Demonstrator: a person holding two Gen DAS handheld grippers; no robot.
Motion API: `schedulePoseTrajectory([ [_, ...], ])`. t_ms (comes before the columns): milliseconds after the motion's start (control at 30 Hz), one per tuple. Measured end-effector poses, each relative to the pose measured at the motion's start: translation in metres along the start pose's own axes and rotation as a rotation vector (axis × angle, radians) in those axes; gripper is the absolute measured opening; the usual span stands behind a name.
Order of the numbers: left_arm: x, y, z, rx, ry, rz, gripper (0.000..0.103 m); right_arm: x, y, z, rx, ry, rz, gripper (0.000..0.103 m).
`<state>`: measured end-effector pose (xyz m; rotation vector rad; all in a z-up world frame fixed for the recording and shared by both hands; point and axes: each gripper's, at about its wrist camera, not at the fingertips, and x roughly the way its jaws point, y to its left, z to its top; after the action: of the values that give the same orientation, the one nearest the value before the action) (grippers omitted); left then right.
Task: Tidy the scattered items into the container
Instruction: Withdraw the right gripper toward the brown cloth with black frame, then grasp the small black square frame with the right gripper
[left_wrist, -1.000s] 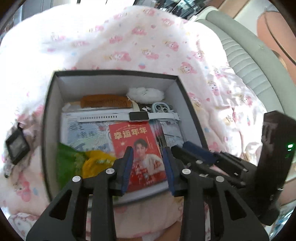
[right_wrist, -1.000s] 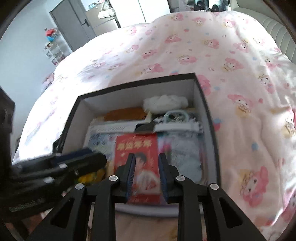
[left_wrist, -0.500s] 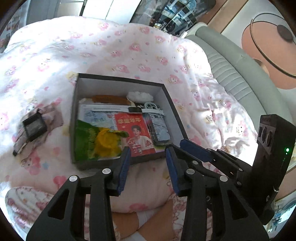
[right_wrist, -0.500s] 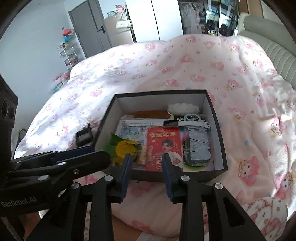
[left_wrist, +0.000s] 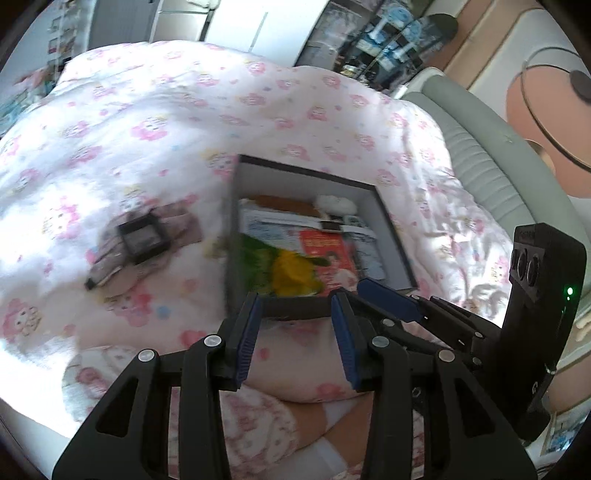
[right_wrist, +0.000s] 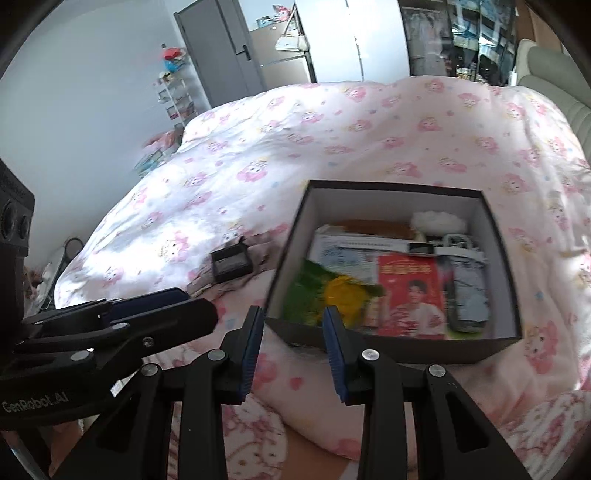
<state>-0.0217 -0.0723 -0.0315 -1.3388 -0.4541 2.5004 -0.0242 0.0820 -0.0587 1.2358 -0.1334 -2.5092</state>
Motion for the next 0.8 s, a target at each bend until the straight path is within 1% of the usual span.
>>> schedulePoseTrajectory([
  [133,-0.008,0.028,-0.005,-0.047,-0.009,0.032,0.04,0.019,0.013,0.002,0.03,0.03,0.054,0.03],
  [267,-0.015,0.066,-0.011,-0.137,-0.03,0.054,0.04,0.044,0.028,0.006,0.006,0.052,0.071,0.029],
  [300,-0.015,0.078,-0.013,-0.164,-0.028,0.065,0.04,0.052,0.034,0.007,0.001,0.066,0.095,0.029],
  [367,-0.011,0.103,-0.014,-0.217,-0.013,0.101,0.04,0.064,0.044,0.01,0.003,0.086,0.138,0.029],
  [433,-0.007,0.127,-0.015,-0.263,0.001,0.141,0.039,0.077,0.052,0.015,-0.002,0.099,0.157,0.029],
  [533,-0.001,0.162,-0.015,-0.336,0.006,0.148,0.039,0.101,0.06,0.026,-0.028,0.097,0.128,0.029],
  [600,0.002,0.182,-0.015,-0.367,0.001,0.158,0.039,0.126,0.064,0.031,-0.026,0.121,0.095,0.029],
  [633,0.003,0.192,-0.015,-0.387,-0.002,0.157,0.039,0.145,0.068,0.032,-0.018,0.15,0.092,0.029],
  [733,0.013,0.221,-0.014,-0.447,0.009,0.134,0.038,0.182,0.081,0.031,-0.008,0.211,0.122,0.029],
  [800,0.024,0.237,-0.007,-0.473,0.024,0.118,0.038,0.198,0.09,0.031,-0.016,0.215,0.122,0.029],
])
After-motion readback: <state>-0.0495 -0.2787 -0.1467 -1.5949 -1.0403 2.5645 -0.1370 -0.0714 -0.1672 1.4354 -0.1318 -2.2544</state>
